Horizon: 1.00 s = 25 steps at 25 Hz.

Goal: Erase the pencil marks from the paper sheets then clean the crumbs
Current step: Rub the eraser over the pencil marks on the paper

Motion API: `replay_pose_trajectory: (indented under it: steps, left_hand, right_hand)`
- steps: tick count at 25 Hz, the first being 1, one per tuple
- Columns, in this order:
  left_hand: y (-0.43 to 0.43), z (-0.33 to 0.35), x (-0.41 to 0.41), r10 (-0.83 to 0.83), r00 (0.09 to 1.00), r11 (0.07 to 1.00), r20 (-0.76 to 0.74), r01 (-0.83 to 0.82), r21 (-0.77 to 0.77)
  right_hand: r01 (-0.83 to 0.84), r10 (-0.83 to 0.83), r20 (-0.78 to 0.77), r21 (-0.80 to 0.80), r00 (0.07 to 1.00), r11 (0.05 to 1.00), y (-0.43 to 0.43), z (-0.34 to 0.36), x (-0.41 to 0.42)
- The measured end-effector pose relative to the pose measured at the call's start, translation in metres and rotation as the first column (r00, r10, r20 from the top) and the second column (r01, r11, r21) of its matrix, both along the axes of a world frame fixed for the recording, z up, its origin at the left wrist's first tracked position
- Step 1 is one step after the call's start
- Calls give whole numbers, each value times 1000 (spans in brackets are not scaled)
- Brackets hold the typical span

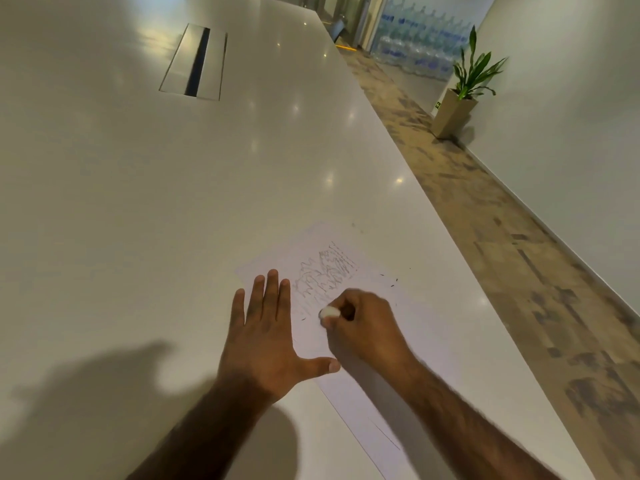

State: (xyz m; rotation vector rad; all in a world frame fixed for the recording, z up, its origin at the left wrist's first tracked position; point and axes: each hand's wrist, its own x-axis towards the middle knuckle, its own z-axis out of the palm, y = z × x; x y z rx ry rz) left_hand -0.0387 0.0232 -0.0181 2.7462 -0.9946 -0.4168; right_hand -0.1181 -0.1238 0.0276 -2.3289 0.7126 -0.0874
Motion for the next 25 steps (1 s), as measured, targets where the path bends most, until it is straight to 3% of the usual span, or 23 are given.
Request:
replay_pose_trajectory:
  steps: [4,7,10,14,16,19,23,25]
  left_hand:
    - [1,-1,0,-12,1000,1000,12,12,15]
    - [-1,-1,-1,5,1000,1000,-22,-5,4]
    - [0,-1,0,-3,1000,1000,2,3,3]
    - [-1,-1,-1,1,1000,1000,-18,-1,-4]
    - [1,-2,0,-3,1000,1000,1,3,-5]
    - [-1,-2,0,1,1000,1000,-23,-1,-4]
    - [0,-2,1,-7,1000,1000,-1,7,-6]
    - [-1,0,0,-5,1000,1000,-18,5,-11]
  right_hand:
    - [-70,70,-35,-3,997,998,-2,0,4]
    - [48,-48,1,-11,999,999,-7,2,11]
    - [-30,28,-54,-31,998,999,-10,4,17]
    - [29,-30,-15,-63,999,998,-18,8,20]
    - [-48,45,-67,-56,997,997,-18,10,19]
    - [35,-35,-14,-42,999,999,-19,9,18]
    - [-65,61,-67,-53,996,996,-15,8,20]
    - [-4,3,-21,-62,1000,998,-14,7,21]
